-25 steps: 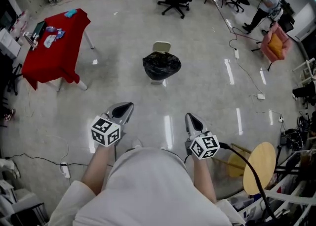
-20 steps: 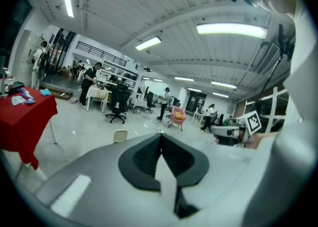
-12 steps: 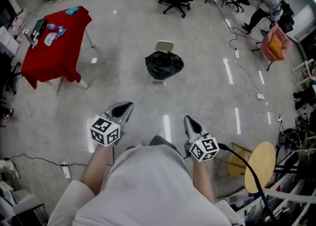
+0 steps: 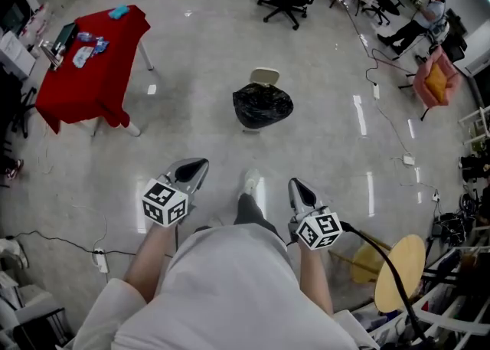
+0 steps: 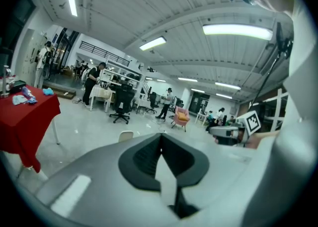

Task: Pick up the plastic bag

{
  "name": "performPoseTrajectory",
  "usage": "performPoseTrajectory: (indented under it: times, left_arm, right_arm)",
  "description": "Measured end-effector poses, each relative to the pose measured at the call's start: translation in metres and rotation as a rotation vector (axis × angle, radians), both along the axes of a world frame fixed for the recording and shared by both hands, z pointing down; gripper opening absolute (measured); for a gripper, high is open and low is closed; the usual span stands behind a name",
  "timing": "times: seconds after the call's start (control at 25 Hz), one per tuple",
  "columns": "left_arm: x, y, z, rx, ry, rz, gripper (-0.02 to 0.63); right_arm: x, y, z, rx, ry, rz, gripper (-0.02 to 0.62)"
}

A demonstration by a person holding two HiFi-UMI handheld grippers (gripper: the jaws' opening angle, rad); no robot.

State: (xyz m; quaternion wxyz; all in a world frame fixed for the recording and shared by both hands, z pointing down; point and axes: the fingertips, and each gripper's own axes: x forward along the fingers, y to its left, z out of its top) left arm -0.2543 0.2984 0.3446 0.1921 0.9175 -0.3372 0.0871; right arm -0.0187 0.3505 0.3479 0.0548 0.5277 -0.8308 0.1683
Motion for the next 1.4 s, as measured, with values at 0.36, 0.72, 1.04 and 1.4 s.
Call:
performPoseTrajectory:
  times: [0.36,0.72,1.04,1.4]
  left_arm:
    - [0.020,-0.080,0.014,-0.012,-0.054,-0.050,0.003]
    - [0.075,-0.169,0.019,-0.035,-0.092,-0.060,0.003]
    - [0.119,-0.242,0.030,-0.027,-0.119,-0.101,0.003]
    - [0.148,-0.289,0.053,-0.078,-0.165,-0.084,0.003]
  right_arm:
    - [0.025,-0.097,0.014,-0.016,-0.001,-0.052,0.002]
    - [0.089,-0.200,0.025,-0.046,-0.019,-0.077,0.002]
    - [0.133,-0.279,0.043,-0.064,-0.025,-0.131,0.002]
    - [0.155,-0.323,0.076,-0.137,-0.017,-0.144,0.001]
